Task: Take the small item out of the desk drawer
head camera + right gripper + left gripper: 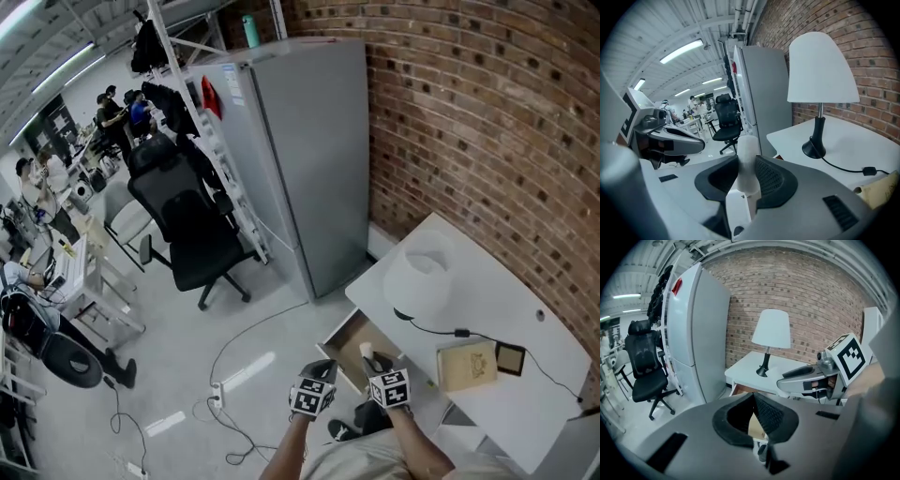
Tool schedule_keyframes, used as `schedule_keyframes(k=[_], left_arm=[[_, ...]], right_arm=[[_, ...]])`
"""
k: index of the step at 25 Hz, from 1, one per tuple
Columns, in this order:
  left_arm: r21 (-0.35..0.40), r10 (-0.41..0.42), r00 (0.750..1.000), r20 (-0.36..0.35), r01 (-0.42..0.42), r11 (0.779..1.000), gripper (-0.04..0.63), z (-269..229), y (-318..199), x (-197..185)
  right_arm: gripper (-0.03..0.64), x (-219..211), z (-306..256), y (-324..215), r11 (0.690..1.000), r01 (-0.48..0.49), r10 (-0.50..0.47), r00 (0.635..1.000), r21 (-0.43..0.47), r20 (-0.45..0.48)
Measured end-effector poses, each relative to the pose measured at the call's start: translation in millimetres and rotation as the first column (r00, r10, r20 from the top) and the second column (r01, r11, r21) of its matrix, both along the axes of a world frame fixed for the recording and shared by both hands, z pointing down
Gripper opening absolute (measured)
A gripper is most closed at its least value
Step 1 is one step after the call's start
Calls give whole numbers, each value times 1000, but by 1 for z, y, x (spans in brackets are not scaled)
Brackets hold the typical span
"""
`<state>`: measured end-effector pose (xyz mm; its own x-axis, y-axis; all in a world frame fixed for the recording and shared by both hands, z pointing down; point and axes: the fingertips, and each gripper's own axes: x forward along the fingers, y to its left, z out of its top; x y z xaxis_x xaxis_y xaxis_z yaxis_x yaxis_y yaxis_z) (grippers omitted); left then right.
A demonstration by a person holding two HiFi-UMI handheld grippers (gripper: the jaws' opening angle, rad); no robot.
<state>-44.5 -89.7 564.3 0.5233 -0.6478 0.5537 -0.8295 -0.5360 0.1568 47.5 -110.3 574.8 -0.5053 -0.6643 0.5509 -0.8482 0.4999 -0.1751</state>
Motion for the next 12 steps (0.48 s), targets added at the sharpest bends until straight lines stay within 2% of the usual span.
schedule_keyframes(k=[4, 8, 12], left_arm=[[17, -30, 1000, 2, 30, 999, 17, -4, -2, 1], [33, -93, 994, 49, 92, 995, 17, -2, -3, -18], [31, -151, 988, -31, 152, 988, 17, -8, -2, -20]], right_arm=[[141, 1, 2, -4, 1000, -1, 1, 1000, 15, 1], [142, -11, 1, -6, 999, 19, -19, 1000, 28, 3], [141, -13, -2, -8, 998, 39, -39, 999, 44, 0]])
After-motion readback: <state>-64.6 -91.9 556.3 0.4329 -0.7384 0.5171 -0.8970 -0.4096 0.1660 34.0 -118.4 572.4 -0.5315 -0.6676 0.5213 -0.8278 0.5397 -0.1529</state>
